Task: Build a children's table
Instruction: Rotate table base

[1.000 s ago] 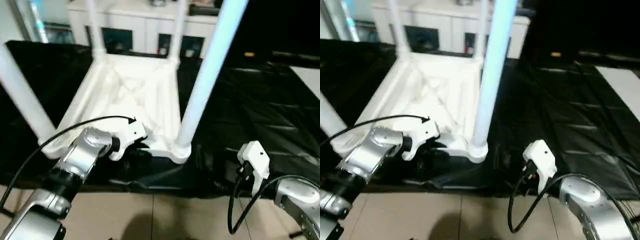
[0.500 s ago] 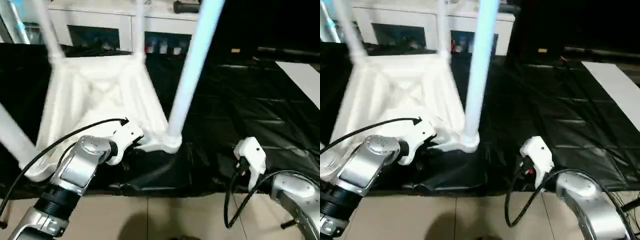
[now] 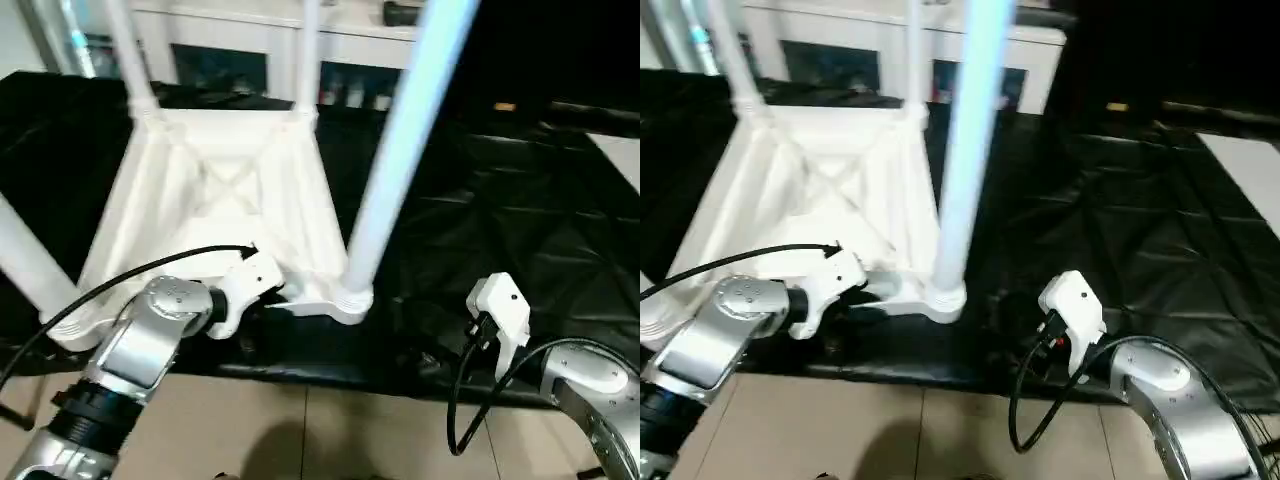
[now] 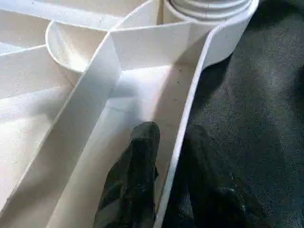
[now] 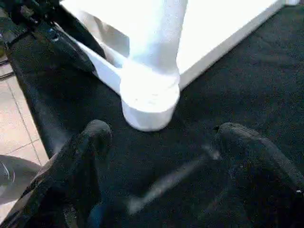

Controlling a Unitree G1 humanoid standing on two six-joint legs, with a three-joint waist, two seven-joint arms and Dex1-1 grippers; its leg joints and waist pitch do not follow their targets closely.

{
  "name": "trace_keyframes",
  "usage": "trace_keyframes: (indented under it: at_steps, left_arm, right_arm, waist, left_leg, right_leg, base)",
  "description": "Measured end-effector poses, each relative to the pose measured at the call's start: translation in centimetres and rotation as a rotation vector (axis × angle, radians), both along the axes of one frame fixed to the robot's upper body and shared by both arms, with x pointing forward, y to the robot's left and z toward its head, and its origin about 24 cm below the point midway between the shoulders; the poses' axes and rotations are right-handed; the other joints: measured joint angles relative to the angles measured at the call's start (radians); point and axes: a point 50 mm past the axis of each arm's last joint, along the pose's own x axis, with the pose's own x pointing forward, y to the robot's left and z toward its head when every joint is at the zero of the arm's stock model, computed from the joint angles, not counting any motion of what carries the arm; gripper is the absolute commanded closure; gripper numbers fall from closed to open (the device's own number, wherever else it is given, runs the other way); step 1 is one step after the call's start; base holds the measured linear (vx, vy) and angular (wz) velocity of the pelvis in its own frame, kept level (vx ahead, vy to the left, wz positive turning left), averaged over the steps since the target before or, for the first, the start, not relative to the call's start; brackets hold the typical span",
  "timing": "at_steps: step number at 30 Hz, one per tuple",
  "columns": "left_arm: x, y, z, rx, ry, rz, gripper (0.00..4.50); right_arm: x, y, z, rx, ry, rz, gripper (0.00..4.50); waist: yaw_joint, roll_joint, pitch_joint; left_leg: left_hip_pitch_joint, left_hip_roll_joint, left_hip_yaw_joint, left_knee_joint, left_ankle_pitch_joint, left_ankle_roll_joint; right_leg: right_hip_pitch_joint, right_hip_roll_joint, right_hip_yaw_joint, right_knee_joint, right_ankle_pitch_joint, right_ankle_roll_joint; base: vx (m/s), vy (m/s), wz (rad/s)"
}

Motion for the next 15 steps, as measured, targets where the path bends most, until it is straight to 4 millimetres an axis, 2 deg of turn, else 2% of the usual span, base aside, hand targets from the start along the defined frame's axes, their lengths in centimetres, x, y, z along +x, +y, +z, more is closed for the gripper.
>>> trace_keyframes:
  at_steps: [2, 3, 5, 8, 15]
  left_arm:
    - [0.2, -0.2, 0.3, -0.039, 0.010, -0.017, 3.07]
    - [0.6, -0.3, 0.6, -0.047, 0.002, -0.034, 2.91]
    - [1.3, -0.3, 1.5, -0.046, -0.031, -0.067, 2.70]
    - [2.1, 0.1, 2.6, -0.028, -0.068, -0.101, 2.70]
    - [2.9, 1.2, 2.5, 0.045, -0.029, -0.142, 2.70]
  right_arm:
    - [0.1, -0.1, 0.0, -0.002, 0.001, 0.000, 0.61]
    - [0.1, -0.1, 0.0, -0.003, 0.004, 0.004, 0.61]
    - [0.2, -0.2, 0.0, -0.006, 0.009, 0.013, 0.61]
    - [0.2, -0.3, -0.3, -0.007, 0.020, 0.009, 0.61]
    - [0.4, -0.1, -0.2, -0.006, 0.019, 0.025, 0.61]
  waist:
    - [0.007, -0.004, 0.000]
    - [0.010, -0.006, 0.000]
    - [0.010, -0.007, 0.000]
    - [0.011, -0.009, -0.001]
    - [0.009, -0.009, -0.001]
  left_leg:
    - [-0.001, 0.000, 0.000, 0.000, 0.000, 0.000]
    - [-0.001, 0.000, 0.000, 0.001, 0.000, 0.000]
    - [-0.001, 0.000, 0.000, 0.001, 0.000, 0.000]
    - [-0.001, 0.000, 0.000, 0.001, 0.000, 0.000]
    - [-0.001, 0.000, 0.000, 0.001, 0.000, 0.000]
  right_leg:
    - [0.000, 0.000, 0.000, 0.000, 0.000, 0.000]
    - [0.000, 0.000, -0.001, 0.000, 0.000, 0.000]
    - [0.000, 0.000, 0.000, 0.000, 0.000, 0.000]
    - [0.001, 0.000, 0.000, 0.000, -0.003, 0.005]
    - [0.002, 0.000, 0.000, 0.001, -0.002, 0.006]
  base:
    - [0.000, 0.000, 0.00]
    - [0.000, 0.000, 0.00]
    - [0.000, 0.000, 0.00]
    - [0.000, 0.000, 0.00]
    - [0.000, 0.000, 0.00]
